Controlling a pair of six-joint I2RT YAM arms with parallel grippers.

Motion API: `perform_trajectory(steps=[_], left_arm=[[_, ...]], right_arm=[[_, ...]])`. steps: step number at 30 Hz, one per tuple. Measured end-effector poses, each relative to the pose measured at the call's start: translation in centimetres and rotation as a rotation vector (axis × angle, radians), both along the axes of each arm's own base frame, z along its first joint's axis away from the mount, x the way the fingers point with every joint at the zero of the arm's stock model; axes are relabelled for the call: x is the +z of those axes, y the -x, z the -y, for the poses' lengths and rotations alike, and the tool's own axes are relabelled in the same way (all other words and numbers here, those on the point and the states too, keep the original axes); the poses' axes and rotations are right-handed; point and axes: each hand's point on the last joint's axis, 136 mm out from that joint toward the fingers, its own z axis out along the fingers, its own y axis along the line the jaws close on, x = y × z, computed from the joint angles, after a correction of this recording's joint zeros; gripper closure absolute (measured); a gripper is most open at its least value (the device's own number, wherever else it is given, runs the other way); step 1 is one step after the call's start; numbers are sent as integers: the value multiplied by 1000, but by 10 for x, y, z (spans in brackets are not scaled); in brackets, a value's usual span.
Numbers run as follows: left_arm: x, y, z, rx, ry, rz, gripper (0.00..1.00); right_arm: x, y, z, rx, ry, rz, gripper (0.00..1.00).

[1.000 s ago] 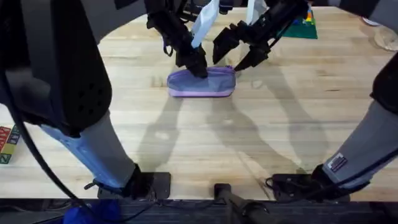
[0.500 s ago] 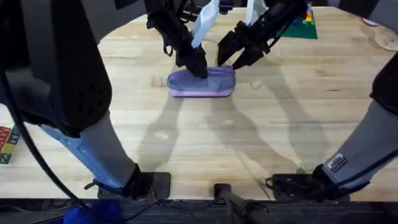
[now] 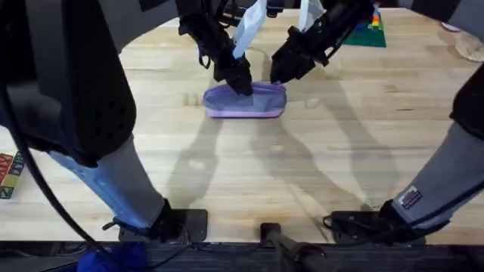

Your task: Unzip the bag, pick up the pens from the table one at a time and place them inside, then zip the bag closed.

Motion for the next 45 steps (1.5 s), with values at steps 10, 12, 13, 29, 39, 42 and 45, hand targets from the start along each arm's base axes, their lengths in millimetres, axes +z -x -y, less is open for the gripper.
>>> perform_trajectory(steps=[10,12,13,29,39,42,45], left_arm=[[0,0,0,0,0,0,959],[0,0,0,0,0,0,959],[0,0,0,0,0,1,959],[0,-1,0,0,1,3,959],[0,-1,0,0,1,3,959],[0,-1,0,0,1,3,959],[0,-1,0,0,1,3,959]], right_arm=[[0,0,12,-30,2,-27,970],[0,-1,15,-39,3,-33,970],[0,-1,17,-44,3,-35,970],[21,-14,49,-130,-8,11,970],[20,-12,53,-132,-5,0,971],[20,-11,53,-132,-4,-1,971],[20,-9,53,-136,-2,-13,971]])
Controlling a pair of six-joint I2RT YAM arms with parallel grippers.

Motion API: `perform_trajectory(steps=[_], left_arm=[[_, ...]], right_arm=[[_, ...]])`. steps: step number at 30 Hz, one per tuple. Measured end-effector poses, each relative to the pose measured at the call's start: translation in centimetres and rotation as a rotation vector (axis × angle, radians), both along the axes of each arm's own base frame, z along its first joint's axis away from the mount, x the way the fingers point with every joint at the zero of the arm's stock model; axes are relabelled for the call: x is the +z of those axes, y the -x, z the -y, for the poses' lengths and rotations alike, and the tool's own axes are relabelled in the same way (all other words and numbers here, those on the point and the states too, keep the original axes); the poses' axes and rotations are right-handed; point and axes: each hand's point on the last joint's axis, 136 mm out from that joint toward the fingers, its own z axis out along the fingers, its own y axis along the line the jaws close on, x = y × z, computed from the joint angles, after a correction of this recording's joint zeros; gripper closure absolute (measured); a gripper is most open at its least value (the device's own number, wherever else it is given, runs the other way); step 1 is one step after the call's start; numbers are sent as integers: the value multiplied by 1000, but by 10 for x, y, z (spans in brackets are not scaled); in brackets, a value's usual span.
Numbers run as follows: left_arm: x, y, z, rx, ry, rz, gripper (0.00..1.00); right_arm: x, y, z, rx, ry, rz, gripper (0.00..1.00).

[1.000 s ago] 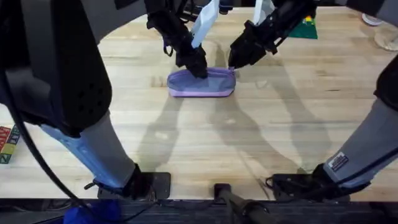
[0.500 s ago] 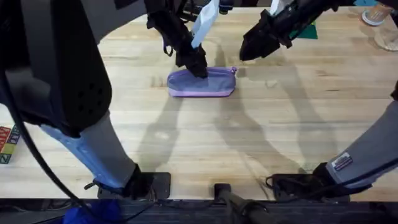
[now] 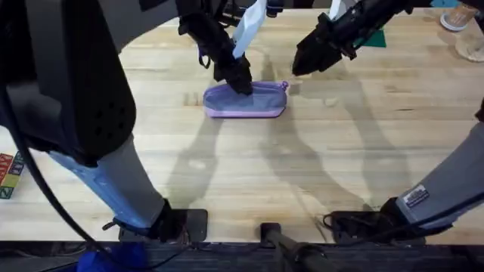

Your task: Unzip the bag, pick up the pens from the table one at a time and place them inside, then zip the bag closed.

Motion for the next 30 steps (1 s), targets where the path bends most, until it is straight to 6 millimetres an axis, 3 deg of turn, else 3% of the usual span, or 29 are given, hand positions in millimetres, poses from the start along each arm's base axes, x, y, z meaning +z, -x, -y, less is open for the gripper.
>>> perform_trajectory(steps=[3,7,9,13,16,18,23,30], left_arm=[[0,0,0,0,0,0,959],[0,0,0,-1,0,0,959],[0,0,0,0,0,0,959],[0,0,0,0,0,0,959],[0,0,0,0,0,0,959],[0,0,0,0,0,0,959],[0,0,0,0,0,0,959],[0,0,0,0,0,0,959]], right_arm=[[0,4,2,-23,4,-37,924],[-1,14,11,-72,13,-114,625],[0,21,17,-95,20,-161,413],[4,26,23,-142,29,-218,250],[11,19,25,-186,48,-211,165],[15,13,30,-226,80,-199,41],[36,3,45,-340,161,-145,6],[70,6,57,-512,197,-109,6]])
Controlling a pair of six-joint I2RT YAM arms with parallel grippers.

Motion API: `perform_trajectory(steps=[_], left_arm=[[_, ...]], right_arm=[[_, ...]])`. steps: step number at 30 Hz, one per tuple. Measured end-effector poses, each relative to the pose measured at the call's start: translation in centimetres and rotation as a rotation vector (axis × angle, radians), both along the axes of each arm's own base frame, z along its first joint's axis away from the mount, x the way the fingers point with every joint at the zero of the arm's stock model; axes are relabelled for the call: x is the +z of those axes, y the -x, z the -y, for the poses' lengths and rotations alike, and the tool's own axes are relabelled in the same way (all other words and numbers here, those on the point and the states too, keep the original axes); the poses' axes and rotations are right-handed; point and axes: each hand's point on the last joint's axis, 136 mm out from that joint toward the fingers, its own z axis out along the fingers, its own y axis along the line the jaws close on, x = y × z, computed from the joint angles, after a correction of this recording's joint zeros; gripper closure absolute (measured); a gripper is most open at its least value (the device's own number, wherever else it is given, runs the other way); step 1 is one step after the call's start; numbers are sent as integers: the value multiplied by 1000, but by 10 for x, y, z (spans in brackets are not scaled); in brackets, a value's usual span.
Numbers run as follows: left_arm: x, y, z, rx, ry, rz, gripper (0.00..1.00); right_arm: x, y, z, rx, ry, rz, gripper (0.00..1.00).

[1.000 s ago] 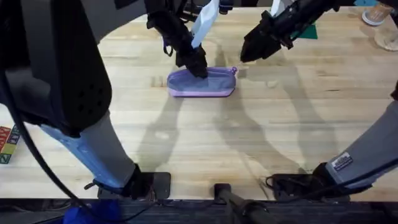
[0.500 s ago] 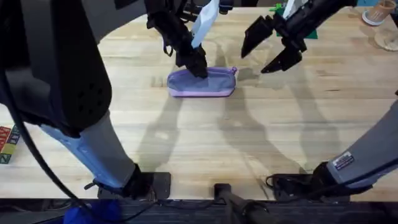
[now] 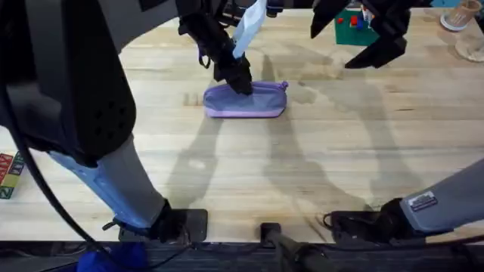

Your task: Unzip the bag, pick up the pens from the table one at a time and place them inside, then zip the bag closed.

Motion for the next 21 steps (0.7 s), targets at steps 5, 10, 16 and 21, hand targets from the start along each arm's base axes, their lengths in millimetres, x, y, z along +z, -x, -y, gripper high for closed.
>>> perform_trajectory(steps=[5,10,16,21], left_arm=[[0,0,0,-1,0,0,960],[0,0,0,0,0,0,959],[0,0,0,0,0,0,959],[0,0,0,0,0,0,959]], right_arm=[[1,1,-3,-38,-8,-15,5],[2,0,-5,-61,-21,-22,5],[3,-5,-9,-75,-28,-7,5],[1,-3,-16,-62,-28,-15,5]])
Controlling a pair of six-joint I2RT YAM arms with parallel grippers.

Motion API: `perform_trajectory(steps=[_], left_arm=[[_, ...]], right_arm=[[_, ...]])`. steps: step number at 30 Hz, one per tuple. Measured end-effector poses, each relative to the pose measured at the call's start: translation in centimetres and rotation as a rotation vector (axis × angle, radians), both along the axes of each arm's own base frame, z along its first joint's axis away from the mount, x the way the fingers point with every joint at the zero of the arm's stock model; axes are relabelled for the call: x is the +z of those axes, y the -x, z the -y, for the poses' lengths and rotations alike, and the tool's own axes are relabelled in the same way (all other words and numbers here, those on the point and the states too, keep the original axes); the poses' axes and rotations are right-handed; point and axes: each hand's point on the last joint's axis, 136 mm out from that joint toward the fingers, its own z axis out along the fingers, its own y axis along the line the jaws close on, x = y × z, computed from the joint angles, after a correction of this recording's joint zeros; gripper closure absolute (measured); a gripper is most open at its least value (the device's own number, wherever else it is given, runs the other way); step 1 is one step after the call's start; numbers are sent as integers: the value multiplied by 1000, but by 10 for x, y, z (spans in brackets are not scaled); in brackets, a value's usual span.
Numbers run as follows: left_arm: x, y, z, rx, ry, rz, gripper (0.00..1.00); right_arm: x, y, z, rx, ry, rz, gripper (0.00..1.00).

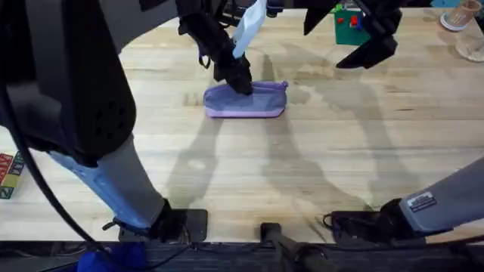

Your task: Unzip the bag, pick up the pens from the table one at a time and place them inside, then zip the bag closed.

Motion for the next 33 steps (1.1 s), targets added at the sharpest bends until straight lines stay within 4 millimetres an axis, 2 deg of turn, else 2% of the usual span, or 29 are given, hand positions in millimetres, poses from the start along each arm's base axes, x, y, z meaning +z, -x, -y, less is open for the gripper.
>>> perform_trajectory(steps=[10,21,33], left_arm=[[0,0,0,0,0,0,959],[0,0,0,0,0,0,959],[0,0,0,0,0,0,959]], right_arm=[[-26,-2,-15,24,9,-76,5],[-52,-1,-44,80,18,-120,6],[-83,-2,-53,85,29,-173,5]])
